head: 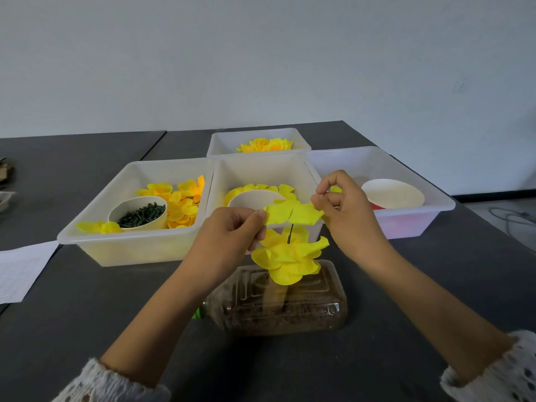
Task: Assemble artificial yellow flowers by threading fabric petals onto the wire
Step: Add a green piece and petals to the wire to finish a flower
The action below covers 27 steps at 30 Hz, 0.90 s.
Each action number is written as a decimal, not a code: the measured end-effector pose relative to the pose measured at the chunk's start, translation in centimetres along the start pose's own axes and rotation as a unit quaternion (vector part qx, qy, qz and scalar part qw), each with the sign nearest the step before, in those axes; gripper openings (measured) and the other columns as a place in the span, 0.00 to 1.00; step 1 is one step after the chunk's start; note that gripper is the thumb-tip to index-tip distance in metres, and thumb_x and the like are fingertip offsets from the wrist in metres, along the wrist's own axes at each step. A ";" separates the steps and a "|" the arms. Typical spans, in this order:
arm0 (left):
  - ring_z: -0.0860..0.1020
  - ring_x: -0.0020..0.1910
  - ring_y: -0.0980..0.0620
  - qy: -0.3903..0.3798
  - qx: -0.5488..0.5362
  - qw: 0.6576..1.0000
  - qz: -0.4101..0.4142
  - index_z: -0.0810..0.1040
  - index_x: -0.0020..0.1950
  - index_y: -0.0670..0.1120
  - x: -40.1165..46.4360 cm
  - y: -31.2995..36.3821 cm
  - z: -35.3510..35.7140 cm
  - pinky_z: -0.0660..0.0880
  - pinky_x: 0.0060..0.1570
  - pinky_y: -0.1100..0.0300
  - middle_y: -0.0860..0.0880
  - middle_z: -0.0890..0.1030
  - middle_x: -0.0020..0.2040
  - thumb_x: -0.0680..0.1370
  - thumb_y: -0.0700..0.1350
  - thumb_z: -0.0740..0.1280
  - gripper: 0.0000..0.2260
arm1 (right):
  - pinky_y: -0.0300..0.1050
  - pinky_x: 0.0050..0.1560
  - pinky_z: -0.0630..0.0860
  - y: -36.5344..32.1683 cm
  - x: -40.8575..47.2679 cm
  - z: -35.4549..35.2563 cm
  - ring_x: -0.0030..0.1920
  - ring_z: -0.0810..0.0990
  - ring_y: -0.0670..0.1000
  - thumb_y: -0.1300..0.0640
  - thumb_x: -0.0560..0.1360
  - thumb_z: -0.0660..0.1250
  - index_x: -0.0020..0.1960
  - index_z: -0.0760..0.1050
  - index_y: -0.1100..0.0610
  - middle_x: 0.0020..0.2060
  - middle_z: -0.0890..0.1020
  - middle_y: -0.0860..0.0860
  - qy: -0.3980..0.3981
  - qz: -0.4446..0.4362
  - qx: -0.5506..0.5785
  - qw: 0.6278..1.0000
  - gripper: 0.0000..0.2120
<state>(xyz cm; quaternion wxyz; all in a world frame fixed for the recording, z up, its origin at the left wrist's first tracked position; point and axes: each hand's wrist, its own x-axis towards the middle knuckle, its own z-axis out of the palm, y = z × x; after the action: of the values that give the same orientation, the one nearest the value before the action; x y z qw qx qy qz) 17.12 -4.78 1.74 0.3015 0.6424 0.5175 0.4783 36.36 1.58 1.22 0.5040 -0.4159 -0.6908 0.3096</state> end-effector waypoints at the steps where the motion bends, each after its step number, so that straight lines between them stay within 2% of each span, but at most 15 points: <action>1: 0.66 0.23 0.60 0.003 -0.002 1.000 0.000 0.74 0.29 0.45 0.1 0.1 0.0 0.63 0.28 0.70 0.54 0.70 0.23 0.82 0.43 0.62 0.21 | 0.36 0.33 0.67 -0.1 0.0 0.0 0.30 0.72 0.45 0.60 0.79 0.64 0.45 0.68 0.52 0.31 0.79 0.55 0.003 0.002 -0.002 1.000 0.07; 4: 0.66 0.23 0.60 0.005 -0.008 1.000 0.010 0.73 0.29 0.45 0.2 0.5 -0.3 0.62 0.27 0.71 0.54 0.69 0.24 0.83 0.44 0.62 0.21 | 0.35 0.28 0.66 -0.4 0.1 -0.2 0.26 0.69 0.45 0.60 0.79 0.64 0.44 0.68 0.52 0.31 0.79 0.58 0.019 0.008 0.010 1.000 0.07; 7: 0.66 0.24 0.60 -0.003 -0.001 1.000 0.024 0.73 0.28 0.47 0.3 0.9 -0.3 0.63 0.28 0.69 0.54 0.70 0.24 0.83 0.44 0.62 0.21 | 0.37 0.29 0.65 -0.5 0.1 -0.6 0.24 0.67 0.43 0.59 0.79 0.65 0.45 0.68 0.54 0.31 0.79 0.58 0.024 0.015 0.011 1.000 0.06; 11: 0.65 0.26 0.59 0.003 -0.006 0.999 0.037 0.72 0.28 0.48 0.2 0.9 -0.5 0.62 0.29 0.69 0.53 0.69 0.25 0.83 0.44 0.61 0.22 | 0.36 0.29 0.65 -0.8 0.2 -0.6 0.26 0.67 0.43 0.60 0.78 0.64 0.46 0.68 0.56 0.26 0.76 0.49 0.024 0.004 0.024 0.999 0.05; 13: 0.65 0.26 0.59 -0.004 -0.015 0.998 0.058 0.72 0.29 0.48 0.0 0.8 -0.7 0.62 0.30 0.68 0.54 0.68 0.26 0.83 0.44 0.61 0.21 | 0.35 0.28 0.65 -1.3 0.3 -0.5 0.26 0.68 0.43 0.61 0.79 0.64 0.45 0.68 0.55 0.25 0.76 0.48 0.032 -0.007 0.032 0.999 0.06; 15: 0.65 0.28 0.59 -0.003 -0.029 0.996 0.082 0.71 0.30 0.47 -0.2 0.9 -0.6 0.62 0.31 0.68 0.54 0.68 0.26 0.83 0.45 0.60 0.20 | 0.35 0.27 0.64 -2.1 0.5 -0.6 0.25 0.67 0.44 0.62 0.79 0.63 0.44 0.68 0.55 0.26 0.75 0.51 0.035 -0.013 0.048 0.998 0.07; 18: 0.65 0.28 0.60 0.008 -0.048 0.993 0.103 0.71 0.31 0.45 -0.3 1.3 -0.3 0.62 0.31 0.69 0.55 0.67 0.26 0.81 0.46 0.59 0.18 | 0.41 0.28 0.61 -2.9 0.7 -1.0 0.27 0.65 0.51 0.63 0.79 0.63 0.44 0.69 0.55 0.31 0.74 0.64 0.033 -0.019 0.067 0.997 0.06; 20: 0.64 0.27 0.60 0.011 -0.053 0.992 0.110 0.70 0.31 0.45 -0.1 1.4 -0.4 0.62 0.31 0.70 0.55 0.67 0.26 0.81 0.45 0.59 0.18 | 0.44 0.30 0.61 -3.0 0.7 -1.1 0.29 0.64 0.53 0.62 0.79 0.63 0.44 0.69 0.55 0.32 0.74 0.66 0.031 -0.023 0.063 0.997 0.06; 23: 0.65 0.28 0.57 0.002 -0.026 0.995 0.099 0.70 0.30 0.45 0.2 0.7 -0.5 0.62 0.32 0.65 0.48 0.66 0.27 0.81 0.47 0.60 0.19 | 0.42 0.29 0.61 -2.6 0.5 -1.1 0.28 0.65 0.51 0.63 0.79 0.63 0.44 0.69 0.55 0.30 0.74 0.64 0.027 -0.023 0.048 0.998 0.07; 25: 0.66 0.28 0.55 -0.006 -0.008 0.997 0.074 0.71 0.29 0.44 0.1 0.0 -0.5 0.63 0.32 0.62 0.41 0.67 0.28 0.80 0.49 0.61 0.19 | 0.38 0.28 0.63 -2.0 0.3 -1.0 0.25 0.65 0.46 0.62 0.79 0.64 0.43 0.68 0.54 0.26 0.75 0.57 0.019 -0.014 0.036 0.999 0.08; 27: 0.67 0.27 0.55 -0.012 0.008 0.999 0.048 0.72 0.28 0.46 -0.1 -0.5 -0.3 0.64 0.32 0.60 0.44 0.69 0.26 0.79 0.51 0.61 0.19 | 0.34 0.28 0.65 -1.3 0.0 -0.7 0.24 0.67 0.42 0.61 0.78 0.64 0.44 0.68 0.55 0.24 0.75 0.50 0.006 -0.002 0.019 1.000 0.07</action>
<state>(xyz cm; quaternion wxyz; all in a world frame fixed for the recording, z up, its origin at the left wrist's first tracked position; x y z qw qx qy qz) 16.65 -4.76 1.41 0.2788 0.6748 0.4861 0.4801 36.72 1.01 2.58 0.5166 -0.4066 -0.6826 0.3192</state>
